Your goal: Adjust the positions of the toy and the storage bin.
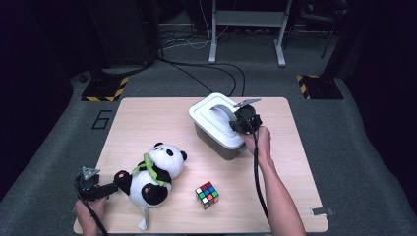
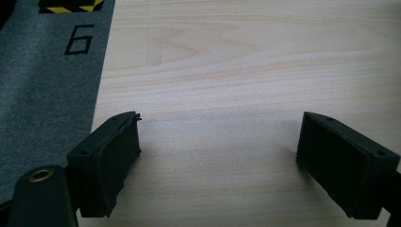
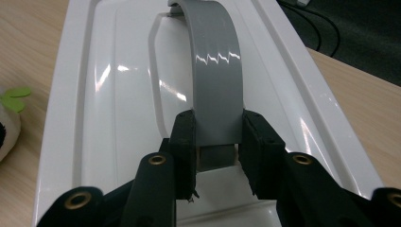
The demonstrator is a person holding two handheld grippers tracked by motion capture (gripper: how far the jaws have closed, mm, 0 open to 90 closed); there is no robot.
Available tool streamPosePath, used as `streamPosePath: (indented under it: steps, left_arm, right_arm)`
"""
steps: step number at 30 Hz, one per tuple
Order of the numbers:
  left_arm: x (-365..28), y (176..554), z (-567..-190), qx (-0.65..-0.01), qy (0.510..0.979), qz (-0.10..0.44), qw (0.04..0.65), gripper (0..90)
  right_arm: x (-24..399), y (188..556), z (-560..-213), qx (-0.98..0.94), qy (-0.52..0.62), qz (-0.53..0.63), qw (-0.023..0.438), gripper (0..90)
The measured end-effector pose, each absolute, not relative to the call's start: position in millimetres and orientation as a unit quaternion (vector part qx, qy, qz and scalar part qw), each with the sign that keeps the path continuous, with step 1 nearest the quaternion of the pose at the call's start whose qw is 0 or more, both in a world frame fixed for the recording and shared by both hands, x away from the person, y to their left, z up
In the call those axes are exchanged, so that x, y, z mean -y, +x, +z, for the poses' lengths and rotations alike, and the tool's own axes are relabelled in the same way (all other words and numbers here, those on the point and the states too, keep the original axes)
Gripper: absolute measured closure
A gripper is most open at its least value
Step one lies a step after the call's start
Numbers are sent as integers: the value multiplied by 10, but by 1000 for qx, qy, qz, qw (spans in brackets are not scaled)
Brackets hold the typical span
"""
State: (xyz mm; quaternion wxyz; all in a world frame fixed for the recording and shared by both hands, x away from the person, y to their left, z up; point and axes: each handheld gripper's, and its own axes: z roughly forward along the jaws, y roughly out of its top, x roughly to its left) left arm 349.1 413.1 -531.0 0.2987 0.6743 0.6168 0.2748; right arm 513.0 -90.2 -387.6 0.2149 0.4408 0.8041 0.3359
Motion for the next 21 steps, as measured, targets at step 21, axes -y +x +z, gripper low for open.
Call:
streamPosePath:
  steps: [21]
  left_arm:
    - [-4135,3493,-5311,-615,675,276,300,139]
  right_arm:
    - [1223,4720,-3860,-783,483,328,213,674]
